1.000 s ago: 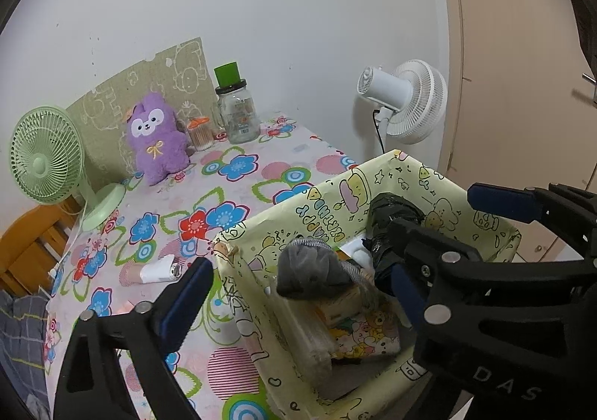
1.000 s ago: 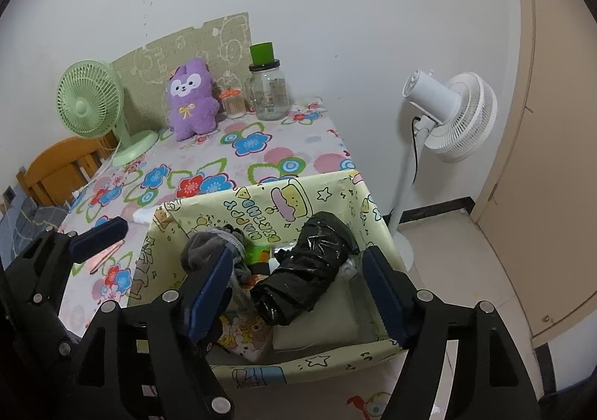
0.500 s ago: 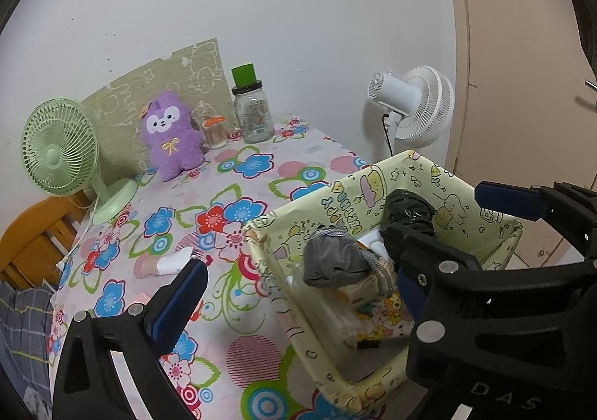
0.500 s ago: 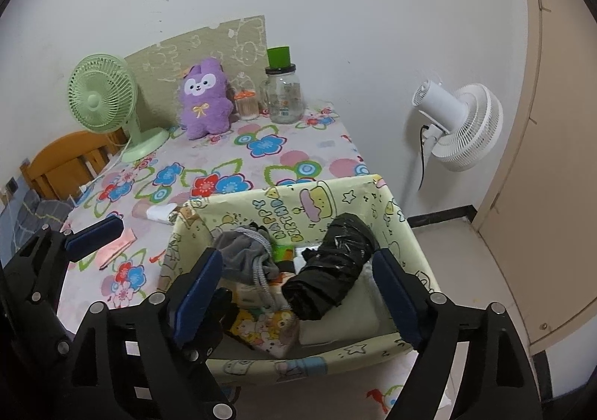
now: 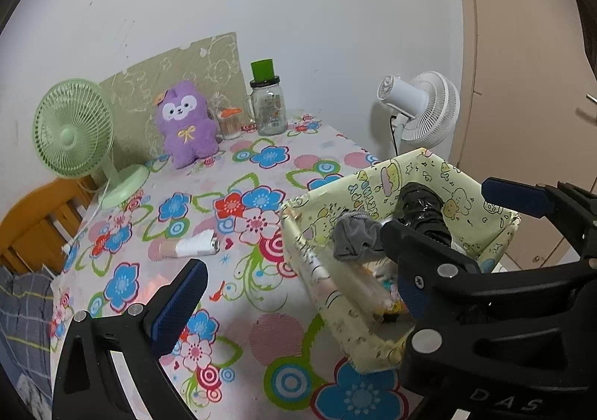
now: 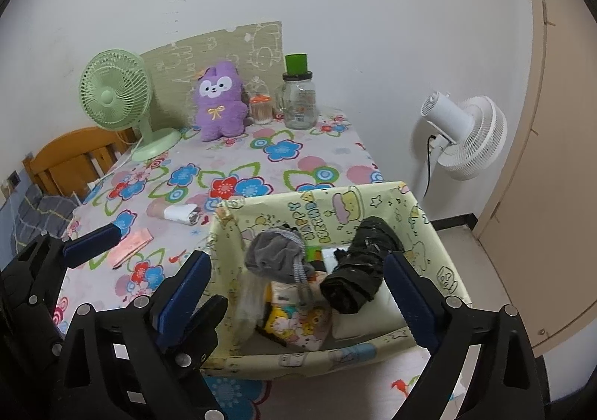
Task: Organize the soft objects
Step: 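Withdraw both tools from the box toward the pink packet on the table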
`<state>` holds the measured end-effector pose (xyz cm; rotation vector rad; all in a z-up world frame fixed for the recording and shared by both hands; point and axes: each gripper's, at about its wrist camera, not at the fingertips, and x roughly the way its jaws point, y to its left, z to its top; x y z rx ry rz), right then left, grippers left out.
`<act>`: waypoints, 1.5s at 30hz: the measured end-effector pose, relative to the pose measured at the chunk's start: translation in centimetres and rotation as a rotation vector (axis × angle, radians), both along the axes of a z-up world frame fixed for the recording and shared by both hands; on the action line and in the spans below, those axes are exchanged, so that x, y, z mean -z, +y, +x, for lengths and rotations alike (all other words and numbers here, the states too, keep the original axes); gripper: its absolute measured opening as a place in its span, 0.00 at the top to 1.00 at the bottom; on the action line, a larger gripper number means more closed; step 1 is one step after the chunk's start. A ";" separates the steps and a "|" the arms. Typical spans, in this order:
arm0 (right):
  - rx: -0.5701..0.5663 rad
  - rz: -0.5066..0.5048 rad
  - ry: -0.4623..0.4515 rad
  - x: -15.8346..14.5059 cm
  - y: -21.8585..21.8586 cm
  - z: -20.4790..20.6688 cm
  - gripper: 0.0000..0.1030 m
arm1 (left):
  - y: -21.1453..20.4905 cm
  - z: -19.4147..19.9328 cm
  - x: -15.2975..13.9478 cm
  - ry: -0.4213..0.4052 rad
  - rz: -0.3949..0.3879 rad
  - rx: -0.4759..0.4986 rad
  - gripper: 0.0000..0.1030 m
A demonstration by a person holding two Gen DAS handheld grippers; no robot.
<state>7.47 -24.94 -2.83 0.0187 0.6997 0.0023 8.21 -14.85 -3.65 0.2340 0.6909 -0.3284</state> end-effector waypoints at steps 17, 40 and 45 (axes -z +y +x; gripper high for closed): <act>-0.035 -0.008 -0.026 -1.1 4.0 -1.3 0.05 | 4.7 -1.3 -1.1 -0.005 -0.035 -0.058 0.00; -0.084 -0.044 -0.097 -2.9 8.9 -2.8 0.00 | 9.4 -2.9 -2.4 -0.023 -0.073 -0.112 0.00; -0.101 -0.031 -0.099 -3.1 10.0 -2.4 0.00 | 10.7 -2.9 -2.8 -0.025 -0.078 -0.133 0.00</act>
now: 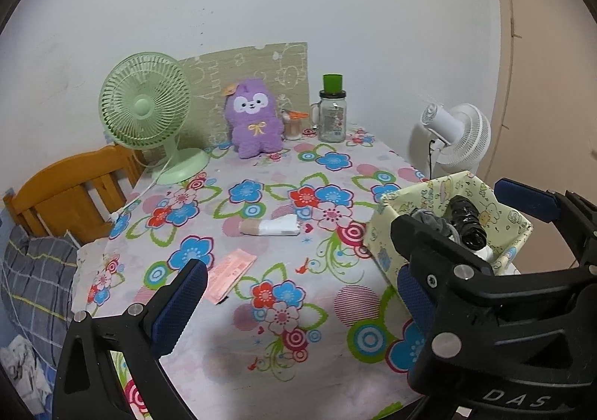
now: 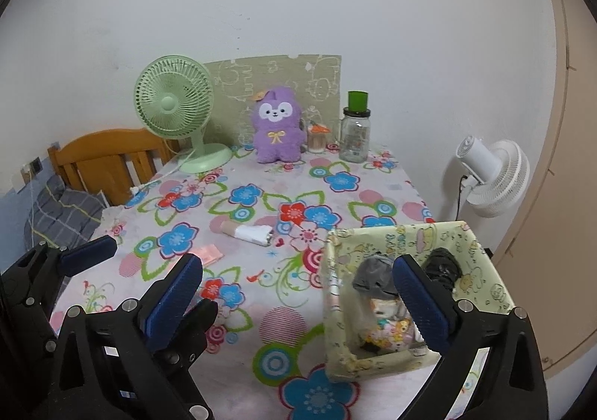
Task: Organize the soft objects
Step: 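Withdraw both tools from the box toward the pink packet on the table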
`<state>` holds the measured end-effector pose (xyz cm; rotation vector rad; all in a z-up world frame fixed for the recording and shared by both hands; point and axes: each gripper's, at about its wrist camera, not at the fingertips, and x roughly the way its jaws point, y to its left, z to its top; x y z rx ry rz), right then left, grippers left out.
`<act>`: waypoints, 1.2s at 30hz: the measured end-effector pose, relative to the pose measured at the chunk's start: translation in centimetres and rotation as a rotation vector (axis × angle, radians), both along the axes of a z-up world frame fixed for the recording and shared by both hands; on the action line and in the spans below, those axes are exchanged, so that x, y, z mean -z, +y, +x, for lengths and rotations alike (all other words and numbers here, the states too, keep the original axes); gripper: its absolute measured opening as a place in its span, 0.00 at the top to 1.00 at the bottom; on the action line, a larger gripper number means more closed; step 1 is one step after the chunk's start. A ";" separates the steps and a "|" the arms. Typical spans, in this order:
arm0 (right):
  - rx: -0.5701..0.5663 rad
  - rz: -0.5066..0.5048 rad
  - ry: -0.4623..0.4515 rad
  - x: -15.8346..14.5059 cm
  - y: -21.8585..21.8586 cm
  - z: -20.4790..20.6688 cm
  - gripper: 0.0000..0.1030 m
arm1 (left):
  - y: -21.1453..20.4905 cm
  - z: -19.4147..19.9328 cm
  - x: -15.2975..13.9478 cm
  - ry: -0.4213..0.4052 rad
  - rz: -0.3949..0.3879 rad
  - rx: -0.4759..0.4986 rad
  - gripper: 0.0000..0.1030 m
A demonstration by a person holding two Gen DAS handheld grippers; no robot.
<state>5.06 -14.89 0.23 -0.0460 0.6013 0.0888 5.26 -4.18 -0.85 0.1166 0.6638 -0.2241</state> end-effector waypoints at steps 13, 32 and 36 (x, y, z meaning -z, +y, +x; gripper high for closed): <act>-0.045 -0.010 0.017 0.7 3.3 1.6 0.00 | 3.1 1.0 0.4 -0.014 0.004 -0.053 0.00; -0.082 -0.009 0.046 3.9 7.8 5.4 0.00 | 7.7 4.2 3.5 0.012 -0.005 -0.133 0.00; -0.079 -0.008 0.060 4.7 8.2 6.5 0.00 | 8.2 5.1 4.1 0.011 0.005 -0.136 0.01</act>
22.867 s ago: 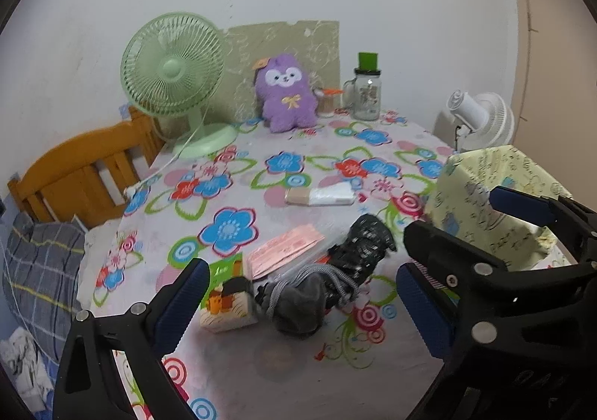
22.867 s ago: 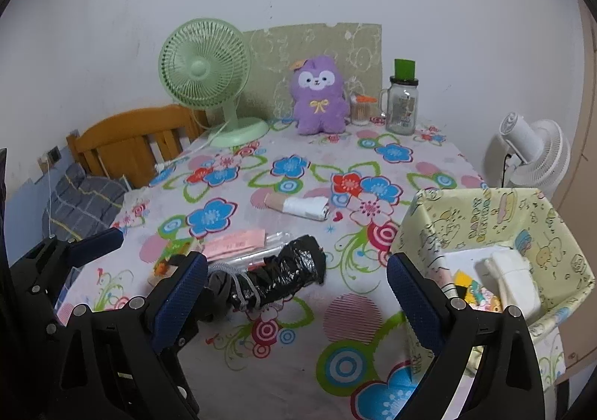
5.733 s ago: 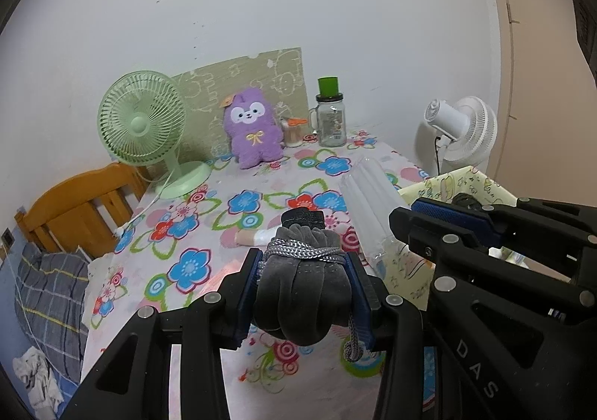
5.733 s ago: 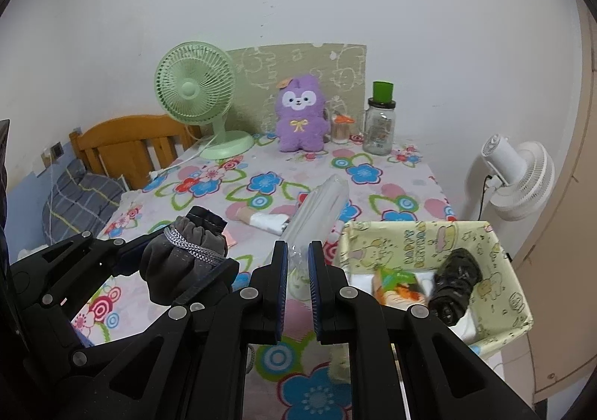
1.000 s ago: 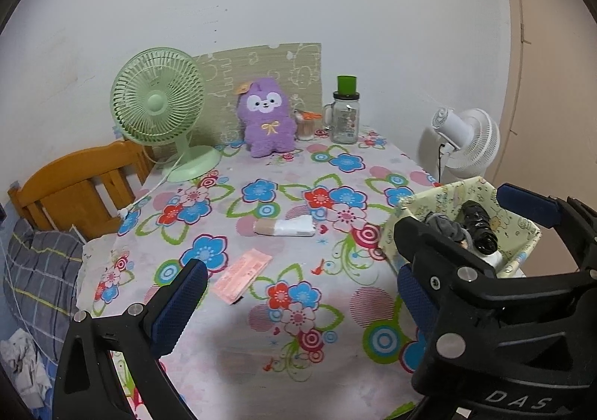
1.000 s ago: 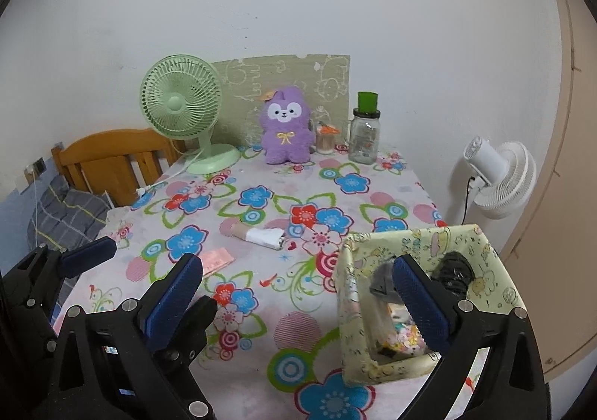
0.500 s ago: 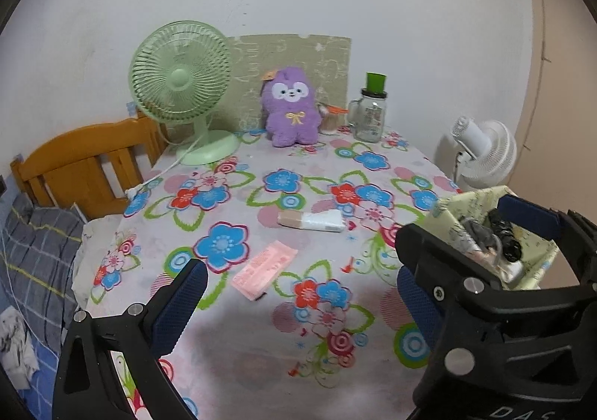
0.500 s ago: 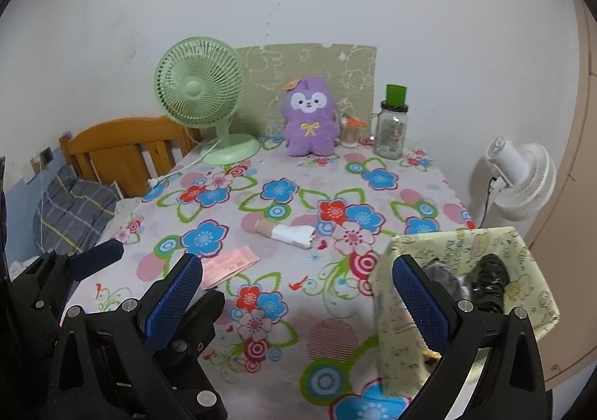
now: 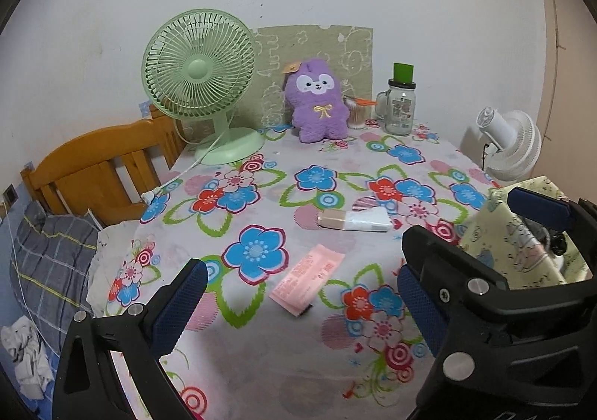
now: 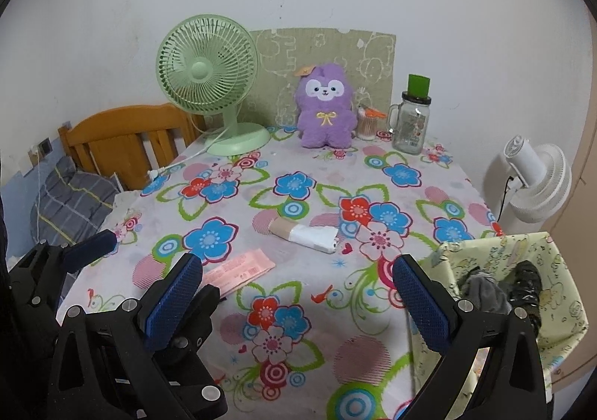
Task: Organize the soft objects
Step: 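Withdraw both tools from the box toward the pink packet on the table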
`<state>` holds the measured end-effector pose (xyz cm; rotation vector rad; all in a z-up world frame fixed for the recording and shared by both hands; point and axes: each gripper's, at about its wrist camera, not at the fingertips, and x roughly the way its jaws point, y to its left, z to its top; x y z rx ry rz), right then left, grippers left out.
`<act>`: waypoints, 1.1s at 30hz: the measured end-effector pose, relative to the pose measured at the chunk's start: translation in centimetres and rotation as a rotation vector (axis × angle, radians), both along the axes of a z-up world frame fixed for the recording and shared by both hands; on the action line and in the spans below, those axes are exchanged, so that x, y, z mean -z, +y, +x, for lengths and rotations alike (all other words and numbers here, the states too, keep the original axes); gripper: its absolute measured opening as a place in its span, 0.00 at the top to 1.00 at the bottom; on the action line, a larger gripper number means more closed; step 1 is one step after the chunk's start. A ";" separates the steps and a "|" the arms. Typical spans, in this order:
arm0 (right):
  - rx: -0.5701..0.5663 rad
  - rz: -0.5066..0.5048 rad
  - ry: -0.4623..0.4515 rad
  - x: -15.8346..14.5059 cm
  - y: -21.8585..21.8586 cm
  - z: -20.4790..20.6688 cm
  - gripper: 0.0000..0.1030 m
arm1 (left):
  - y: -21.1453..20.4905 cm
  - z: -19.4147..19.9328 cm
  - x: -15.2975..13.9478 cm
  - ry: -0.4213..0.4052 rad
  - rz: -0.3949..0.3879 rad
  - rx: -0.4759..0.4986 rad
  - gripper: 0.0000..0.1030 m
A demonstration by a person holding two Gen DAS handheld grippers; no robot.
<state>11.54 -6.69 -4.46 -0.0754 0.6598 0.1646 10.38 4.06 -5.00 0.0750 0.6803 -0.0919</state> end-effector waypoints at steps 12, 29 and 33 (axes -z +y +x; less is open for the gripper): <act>-0.001 -0.007 0.047 2.5 0.9 3.0 0.00 | 0.4 2.8 2.4 0.053 0.027 0.021 0.01; 0.026 -0.002 0.076 5.5 1.0 6.8 0.00 | 0.5 6.6 5.2 0.128 -0.053 0.100 0.05; 0.037 0.003 0.085 6.4 1.1 7.9 0.00 | 0.5 7.5 6.0 0.141 -0.041 0.103 0.05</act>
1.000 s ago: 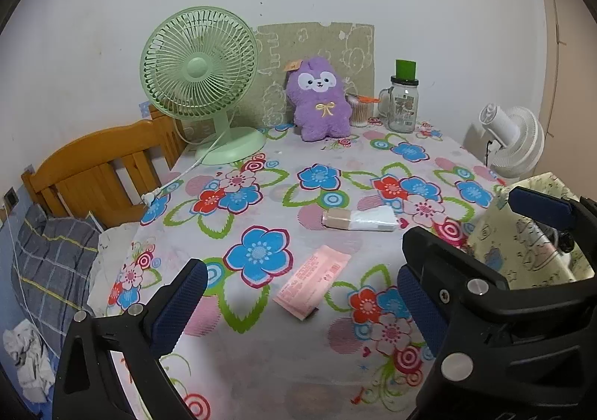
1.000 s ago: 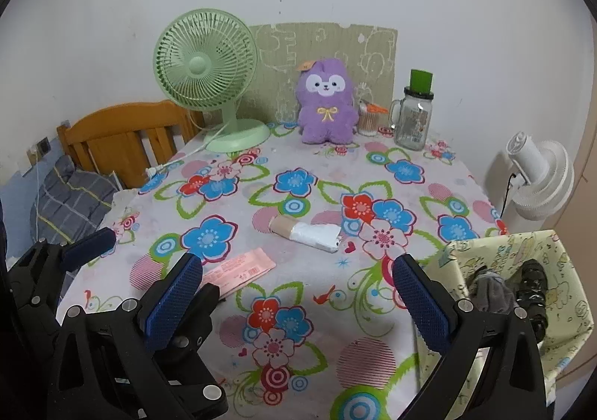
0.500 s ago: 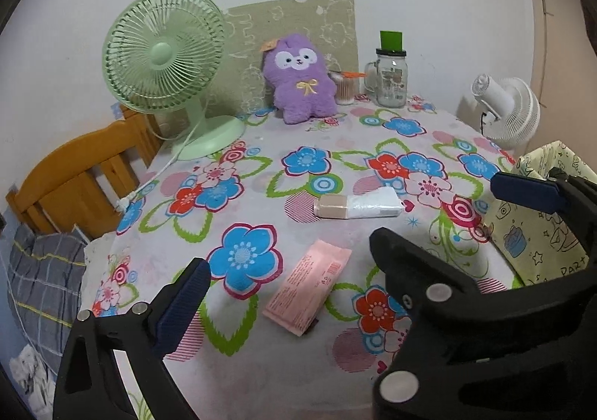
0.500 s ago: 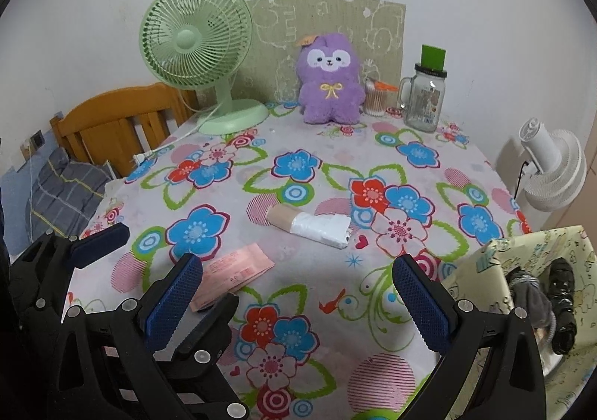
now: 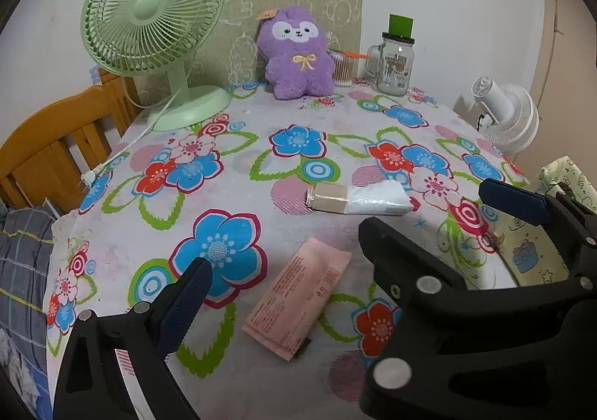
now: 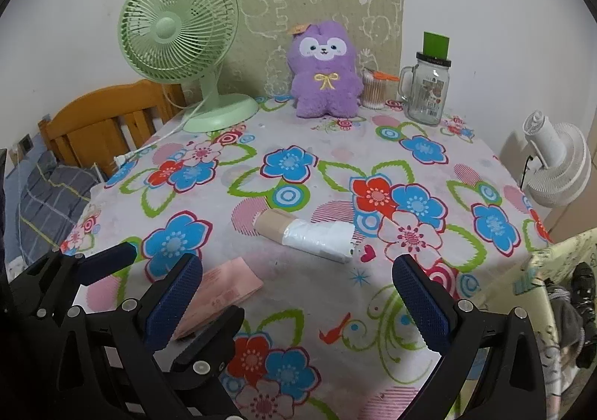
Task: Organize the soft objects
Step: 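Withdraw both tools from the box toward the pink packet on the table, then close left tool on the pink packet while right tool grasps the white-wrapped roll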
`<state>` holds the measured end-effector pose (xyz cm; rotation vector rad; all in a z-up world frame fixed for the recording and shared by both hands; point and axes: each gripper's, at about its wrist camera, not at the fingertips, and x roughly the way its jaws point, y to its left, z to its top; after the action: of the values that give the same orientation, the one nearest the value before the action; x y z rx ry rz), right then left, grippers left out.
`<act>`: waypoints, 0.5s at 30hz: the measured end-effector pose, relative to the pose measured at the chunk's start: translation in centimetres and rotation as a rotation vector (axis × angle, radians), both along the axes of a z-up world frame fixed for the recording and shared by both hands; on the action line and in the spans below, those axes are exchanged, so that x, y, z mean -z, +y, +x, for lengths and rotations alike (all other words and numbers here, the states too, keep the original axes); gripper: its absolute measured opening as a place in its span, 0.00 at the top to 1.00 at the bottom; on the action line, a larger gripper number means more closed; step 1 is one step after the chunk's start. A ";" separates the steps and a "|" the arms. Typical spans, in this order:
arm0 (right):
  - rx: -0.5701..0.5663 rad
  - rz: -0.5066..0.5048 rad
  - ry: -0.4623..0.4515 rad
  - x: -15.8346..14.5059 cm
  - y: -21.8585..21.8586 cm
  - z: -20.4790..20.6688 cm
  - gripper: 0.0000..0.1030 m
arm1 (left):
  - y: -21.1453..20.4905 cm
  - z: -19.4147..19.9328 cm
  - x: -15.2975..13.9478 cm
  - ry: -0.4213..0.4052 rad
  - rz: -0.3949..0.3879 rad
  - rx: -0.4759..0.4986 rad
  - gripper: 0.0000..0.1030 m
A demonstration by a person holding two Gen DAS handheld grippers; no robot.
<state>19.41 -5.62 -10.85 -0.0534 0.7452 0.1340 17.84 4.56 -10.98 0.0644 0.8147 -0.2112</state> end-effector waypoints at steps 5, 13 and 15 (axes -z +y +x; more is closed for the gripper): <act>0.005 -0.005 0.012 0.9 0.0 1.1 0.00 | 0.0 1.0 0.8 0.026 0.005 0.002 0.11; -0.016 -0.044 0.028 2.1 0.2 2.6 0.00 | -0.5 1.9 2.2 0.078 0.018 0.021 0.32; -0.023 -0.054 0.029 2.3 0.3 2.9 0.00 | -0.6 2.1 2.5 0.093 0.019 0.028 0.45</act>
<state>22.29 -5.37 -13.12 -0.1115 0.7770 0.1364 19.91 3.91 -13.47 0.0848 0.9093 -0.2339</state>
